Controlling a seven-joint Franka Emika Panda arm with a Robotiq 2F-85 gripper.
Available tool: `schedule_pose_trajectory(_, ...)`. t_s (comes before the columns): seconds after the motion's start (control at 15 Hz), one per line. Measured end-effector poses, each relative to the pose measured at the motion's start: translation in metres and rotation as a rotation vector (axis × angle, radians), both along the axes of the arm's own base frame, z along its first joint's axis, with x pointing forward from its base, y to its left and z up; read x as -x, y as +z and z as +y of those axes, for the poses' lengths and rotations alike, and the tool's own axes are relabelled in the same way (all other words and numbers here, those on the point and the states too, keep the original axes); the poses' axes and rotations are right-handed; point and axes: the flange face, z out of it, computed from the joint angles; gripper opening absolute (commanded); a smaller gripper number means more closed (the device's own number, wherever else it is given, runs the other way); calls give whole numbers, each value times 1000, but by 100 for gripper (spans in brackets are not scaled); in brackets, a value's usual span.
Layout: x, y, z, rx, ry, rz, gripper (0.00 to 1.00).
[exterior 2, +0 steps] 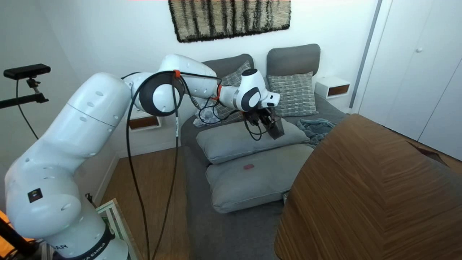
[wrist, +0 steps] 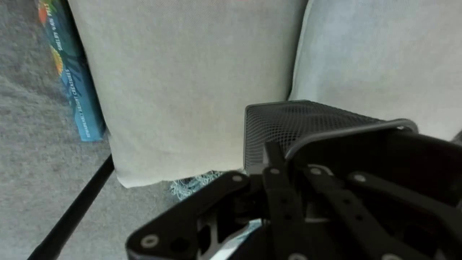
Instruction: Put the grey basket on the table
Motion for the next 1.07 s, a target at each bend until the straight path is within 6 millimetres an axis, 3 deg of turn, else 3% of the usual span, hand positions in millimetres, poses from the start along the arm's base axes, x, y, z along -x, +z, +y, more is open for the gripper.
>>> schedule_pose_trajectory(0.27, 19, 21, -23, -57, -52, -134, 2)
schedule_pose_trajectory(0.47, 43, 33, -39, -86, -34, -138, 2)
schedule_pose_trajectory(0.87, 111, 71, -63, -151, 50, -68, 2)
schedule_pose_trajectory(0.93, 125, 78, -69, -152, 47, -53, 7)
schedule_pose_trajectory(1.07, 153, 90, -78, -133, 57, -33, 7)
